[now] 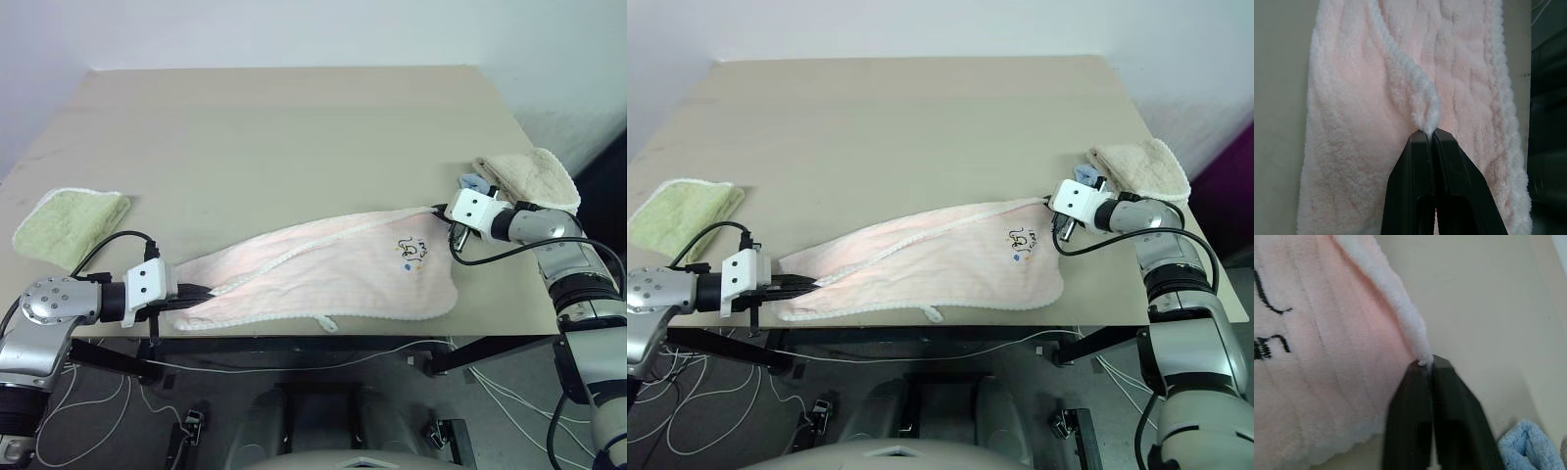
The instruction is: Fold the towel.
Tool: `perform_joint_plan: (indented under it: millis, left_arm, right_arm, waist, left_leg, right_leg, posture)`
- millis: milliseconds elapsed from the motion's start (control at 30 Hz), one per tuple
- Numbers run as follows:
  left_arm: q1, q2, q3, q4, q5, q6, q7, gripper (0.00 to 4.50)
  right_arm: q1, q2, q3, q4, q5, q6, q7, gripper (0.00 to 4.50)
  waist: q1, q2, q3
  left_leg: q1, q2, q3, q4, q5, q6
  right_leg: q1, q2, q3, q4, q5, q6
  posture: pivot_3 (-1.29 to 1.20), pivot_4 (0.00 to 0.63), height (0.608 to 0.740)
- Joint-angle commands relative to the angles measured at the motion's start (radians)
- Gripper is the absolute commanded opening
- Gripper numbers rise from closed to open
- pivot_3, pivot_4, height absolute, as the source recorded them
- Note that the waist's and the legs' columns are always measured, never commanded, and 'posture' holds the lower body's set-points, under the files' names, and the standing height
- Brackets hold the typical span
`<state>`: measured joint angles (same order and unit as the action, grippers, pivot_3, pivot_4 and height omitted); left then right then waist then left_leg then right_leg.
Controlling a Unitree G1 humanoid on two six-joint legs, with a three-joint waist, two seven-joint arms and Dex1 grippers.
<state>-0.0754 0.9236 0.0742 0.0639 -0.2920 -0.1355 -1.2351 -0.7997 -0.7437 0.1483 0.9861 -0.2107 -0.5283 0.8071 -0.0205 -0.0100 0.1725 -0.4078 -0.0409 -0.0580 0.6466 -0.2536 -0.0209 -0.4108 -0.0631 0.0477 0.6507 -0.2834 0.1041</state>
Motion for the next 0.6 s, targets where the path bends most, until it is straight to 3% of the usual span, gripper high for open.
perform_joint_plan:
  millis: [33, 300, 600]
  left_arm:
    - [-0.03, 0.008, 0.045, 0.027, 0.003, -0.027, 0.018, 0.0]
    - [-0.31, -0.074, 0.095, 0.293, 0.083, -0.041, 0.293, 0.0]
    - [-0.82, -0.115, 0.089, 0.745, 0.172, -0.109, 0.532, 0.0]
  right_arm:
    - [-0.024, -0.014, -0.028, -0.031, 0.021, -0.02, -0.02, 0.04]
    - [-0.107, -0.039, -0.08, -0.057, 0.063, 0.017, -0.04, 0.04]
    - [-0.38, -0.064, -0.095, 0.094, 0.035, 0.048, -0.144, 0.04]
  waist:
    - [0.0, 0.0, 0.0]
    - [0.002, 0.0, 0.0]
    - [0.001, 0.0, 0.0]
  left_leg:
    - [0.0, 0.0, 0.0, 0.0, 0.0, 0.0]
    - [0.0, -0.001, 0.0, 0.001, 0.0, 0.0]
    - [-0.002, -0.001, 0.0, 0.001, 0.0, 0.0]
  right_leg:
    - [0.0, 0.0, 0.0, 0.0, 0.0, 0.0]
    - [0.0, 0.0, -0.001, 0.001, 0.0, 0.0]
    - [-0.002, 0.001, -0.001, 0.001, 0.0, 0.0]
  posture:
    - [0.0, 0.15, 0.74]
    - [0.0, 0.15, 0.74]
    - [0.0, 0.15, 0.74]
